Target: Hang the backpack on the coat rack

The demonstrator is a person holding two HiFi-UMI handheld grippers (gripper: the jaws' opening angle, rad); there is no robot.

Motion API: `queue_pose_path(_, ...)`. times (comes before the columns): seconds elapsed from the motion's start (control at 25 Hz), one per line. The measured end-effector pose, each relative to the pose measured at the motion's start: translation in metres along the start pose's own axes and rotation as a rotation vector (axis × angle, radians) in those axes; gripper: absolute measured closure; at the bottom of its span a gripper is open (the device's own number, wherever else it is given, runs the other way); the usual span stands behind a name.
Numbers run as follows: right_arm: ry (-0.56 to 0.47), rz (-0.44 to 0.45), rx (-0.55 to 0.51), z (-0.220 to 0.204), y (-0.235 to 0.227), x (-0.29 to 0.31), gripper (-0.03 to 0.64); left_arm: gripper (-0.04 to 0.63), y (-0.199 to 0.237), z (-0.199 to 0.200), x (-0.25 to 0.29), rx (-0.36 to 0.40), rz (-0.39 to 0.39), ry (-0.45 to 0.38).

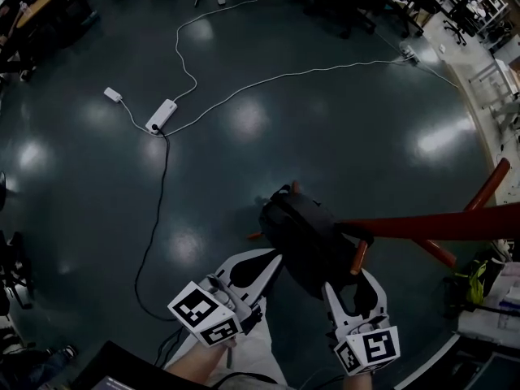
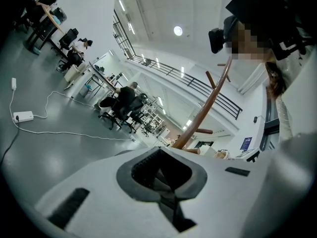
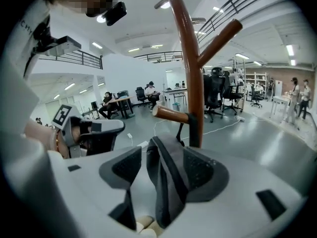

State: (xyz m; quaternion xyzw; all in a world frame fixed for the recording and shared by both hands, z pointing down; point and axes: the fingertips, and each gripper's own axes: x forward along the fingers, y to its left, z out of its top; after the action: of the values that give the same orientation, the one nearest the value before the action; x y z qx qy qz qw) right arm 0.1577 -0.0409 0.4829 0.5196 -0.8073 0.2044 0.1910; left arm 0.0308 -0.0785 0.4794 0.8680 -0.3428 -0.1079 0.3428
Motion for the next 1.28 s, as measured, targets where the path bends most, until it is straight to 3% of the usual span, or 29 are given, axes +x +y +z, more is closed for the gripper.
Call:
queue_pose_path(0.12, -0.006, 0.036, 0.022, 0.007, 0.010, -0.013, 0.362, 0.586, -0.007, 0.006, 0.002, 0.000, -0.005, 0.000)
queue_pose_path(0.32, -0.019, 0.067, -0.034, 0.043, 0.033, -0.037, 0.377, 0.586, -0.032, 0.034, 0.011, 0.011, -0.063, -0.019)
queue_pose_path(0.64, -0.115, 0.043, 0.054, 0.091, 0.048, -0.063, 0.542, 0.586, -0.066, 0.062, 0.010, 0.054, -0.124, 0.014)
queue_pose_path(1.28, -0.211, 0.107, 0.008, 0.151, 0.085, -0.099, 0.571, 0.586, -0.139, 0.117, 0.020, 0.103, -0.246, -0.019)
